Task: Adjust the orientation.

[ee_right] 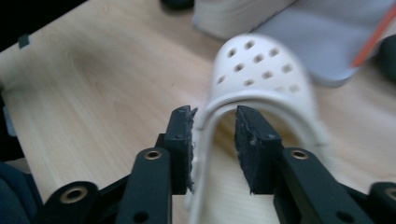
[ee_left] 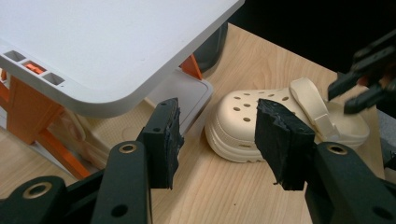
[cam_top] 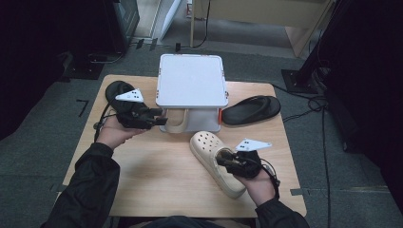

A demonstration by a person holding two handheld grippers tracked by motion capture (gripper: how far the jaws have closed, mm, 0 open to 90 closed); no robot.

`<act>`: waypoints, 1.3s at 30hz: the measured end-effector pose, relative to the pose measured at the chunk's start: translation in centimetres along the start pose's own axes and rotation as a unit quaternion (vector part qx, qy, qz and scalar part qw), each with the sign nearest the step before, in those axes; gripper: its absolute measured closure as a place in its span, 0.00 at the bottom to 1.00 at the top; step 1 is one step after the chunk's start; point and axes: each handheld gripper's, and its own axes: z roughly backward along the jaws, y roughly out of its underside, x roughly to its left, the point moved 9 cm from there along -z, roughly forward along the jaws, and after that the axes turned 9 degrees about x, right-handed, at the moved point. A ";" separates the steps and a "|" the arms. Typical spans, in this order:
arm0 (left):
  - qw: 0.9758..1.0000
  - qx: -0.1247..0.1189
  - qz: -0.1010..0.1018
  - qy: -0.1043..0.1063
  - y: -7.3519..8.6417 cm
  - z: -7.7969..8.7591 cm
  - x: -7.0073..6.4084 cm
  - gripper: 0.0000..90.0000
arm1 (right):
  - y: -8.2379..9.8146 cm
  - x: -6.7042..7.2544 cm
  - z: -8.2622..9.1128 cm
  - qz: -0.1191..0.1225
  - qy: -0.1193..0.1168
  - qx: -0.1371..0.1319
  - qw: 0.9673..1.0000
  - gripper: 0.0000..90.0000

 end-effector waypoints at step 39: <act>1.000 -0.009 -0.009 0.000 -0.2 0.0 0.0 0.56 | 5.3 -3.1 -3.0 0.016 -0.034 0.130 0.991 0.74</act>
